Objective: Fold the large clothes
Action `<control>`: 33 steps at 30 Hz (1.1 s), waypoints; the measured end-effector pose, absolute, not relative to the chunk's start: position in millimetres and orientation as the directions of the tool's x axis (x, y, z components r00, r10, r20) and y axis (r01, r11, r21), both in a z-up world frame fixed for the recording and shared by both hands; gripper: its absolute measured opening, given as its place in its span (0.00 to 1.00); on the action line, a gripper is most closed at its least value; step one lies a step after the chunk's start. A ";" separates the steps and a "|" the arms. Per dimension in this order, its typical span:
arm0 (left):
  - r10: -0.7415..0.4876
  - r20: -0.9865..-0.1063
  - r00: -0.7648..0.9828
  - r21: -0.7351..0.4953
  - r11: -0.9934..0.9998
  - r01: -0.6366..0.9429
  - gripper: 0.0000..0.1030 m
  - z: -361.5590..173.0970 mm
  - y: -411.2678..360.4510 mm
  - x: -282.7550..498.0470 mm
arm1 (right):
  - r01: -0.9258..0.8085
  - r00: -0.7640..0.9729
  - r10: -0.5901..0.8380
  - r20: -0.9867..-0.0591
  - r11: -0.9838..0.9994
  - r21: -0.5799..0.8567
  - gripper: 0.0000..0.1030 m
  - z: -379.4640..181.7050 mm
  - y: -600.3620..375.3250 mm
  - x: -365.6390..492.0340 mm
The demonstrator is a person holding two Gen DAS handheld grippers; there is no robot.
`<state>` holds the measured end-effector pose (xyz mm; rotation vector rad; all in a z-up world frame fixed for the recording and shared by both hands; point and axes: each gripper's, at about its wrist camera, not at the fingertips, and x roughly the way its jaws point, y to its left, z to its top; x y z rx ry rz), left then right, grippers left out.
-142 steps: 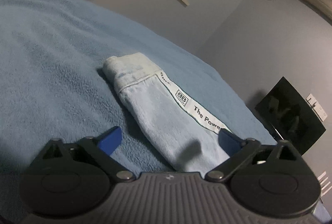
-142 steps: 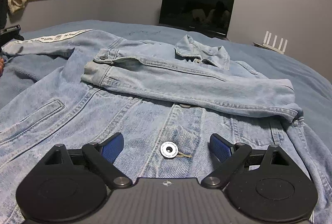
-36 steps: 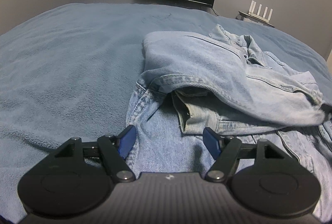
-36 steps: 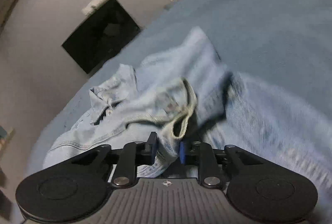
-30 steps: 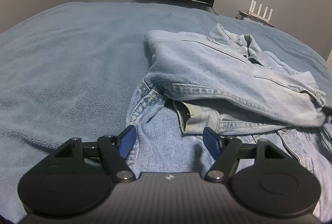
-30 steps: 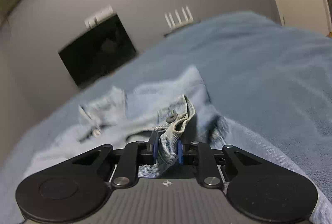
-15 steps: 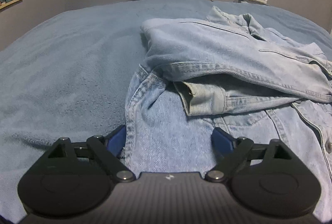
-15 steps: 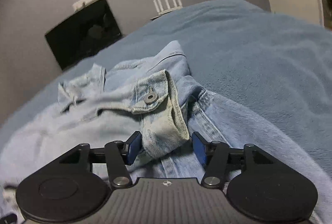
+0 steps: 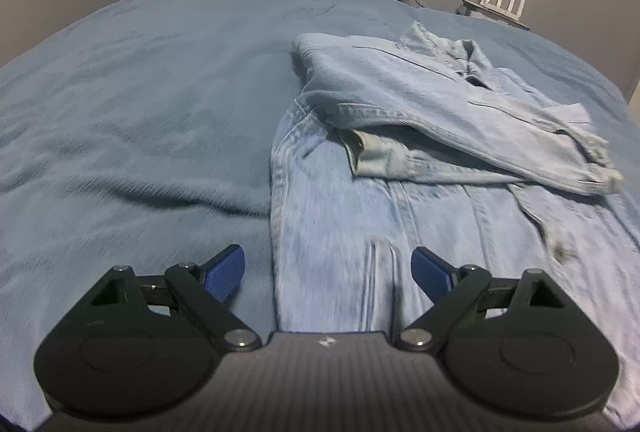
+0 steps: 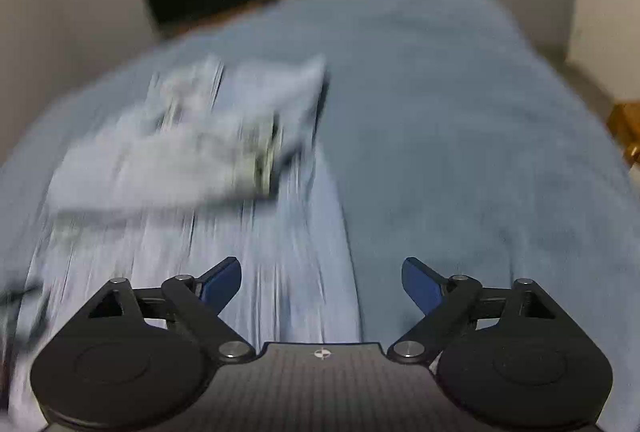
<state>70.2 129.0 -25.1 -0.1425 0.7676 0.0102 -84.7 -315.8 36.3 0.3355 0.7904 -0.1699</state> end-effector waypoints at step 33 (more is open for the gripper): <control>-0.379 -0.790 0.482 -0.463 0.884 -0.063 0.39 -30.9 166.4 25.7 | 0.278 0.509 0.304 -0.805 0.827 0.489 0.63 -38.9 -314.4 -106.8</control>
